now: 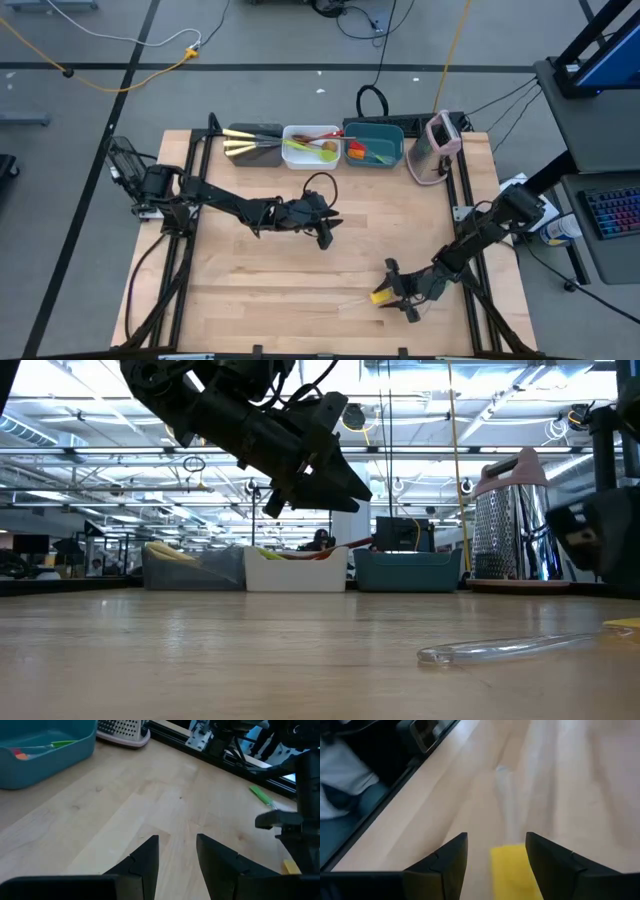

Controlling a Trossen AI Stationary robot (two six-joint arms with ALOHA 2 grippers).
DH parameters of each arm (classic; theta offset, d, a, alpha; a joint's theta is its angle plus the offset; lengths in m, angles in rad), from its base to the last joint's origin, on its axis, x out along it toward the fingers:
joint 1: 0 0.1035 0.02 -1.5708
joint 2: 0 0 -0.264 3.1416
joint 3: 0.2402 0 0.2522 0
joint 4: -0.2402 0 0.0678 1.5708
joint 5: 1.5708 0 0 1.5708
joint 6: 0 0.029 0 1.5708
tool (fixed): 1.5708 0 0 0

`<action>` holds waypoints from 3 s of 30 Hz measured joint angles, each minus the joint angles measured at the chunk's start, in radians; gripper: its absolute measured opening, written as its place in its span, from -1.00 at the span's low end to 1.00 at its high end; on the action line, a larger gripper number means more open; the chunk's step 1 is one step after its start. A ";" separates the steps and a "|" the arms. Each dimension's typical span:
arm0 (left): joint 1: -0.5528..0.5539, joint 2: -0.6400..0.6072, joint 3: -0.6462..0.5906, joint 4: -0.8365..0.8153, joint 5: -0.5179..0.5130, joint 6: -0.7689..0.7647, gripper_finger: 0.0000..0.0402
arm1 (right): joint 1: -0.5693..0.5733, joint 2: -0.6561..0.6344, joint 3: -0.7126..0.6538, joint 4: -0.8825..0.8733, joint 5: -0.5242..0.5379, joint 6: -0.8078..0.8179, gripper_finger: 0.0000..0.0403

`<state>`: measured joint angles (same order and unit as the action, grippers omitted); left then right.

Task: Pick & Place Kitchen Items
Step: Put the yellow spatula into the blue bin

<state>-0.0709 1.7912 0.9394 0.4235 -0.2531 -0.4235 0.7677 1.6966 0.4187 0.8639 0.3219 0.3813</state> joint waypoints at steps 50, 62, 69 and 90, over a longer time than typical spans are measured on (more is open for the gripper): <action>0.003 0.000 0.000 -0.003 0.001 -0.001 -0.32 | -0.003 0.091 -0.001 0.021 0.046 -0.253 -0.04; 0.003 0.000 0.000 -0.003 0.001 -0.004 -0.32 | -0.003 0.088 0.000 -0.048 0.049 -0.208 -0.22; 0.002 0.000 0.000 -0.003 0.001 -0.003 -0.32 | -0.003 0.086 0.001 -0.046 0.049 -0.211 -0.51; -0.015 0.000 0.000 -0.003 0.001 0.000 -0.32 | -0.002 0.090 0.000 -0.050 0.063 -0.139 -0.46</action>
<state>-0.0864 1.7912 0.9394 0.4202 -0.2518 -0.4238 0.7658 1.7864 0.4191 0.8142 0.3847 0.2428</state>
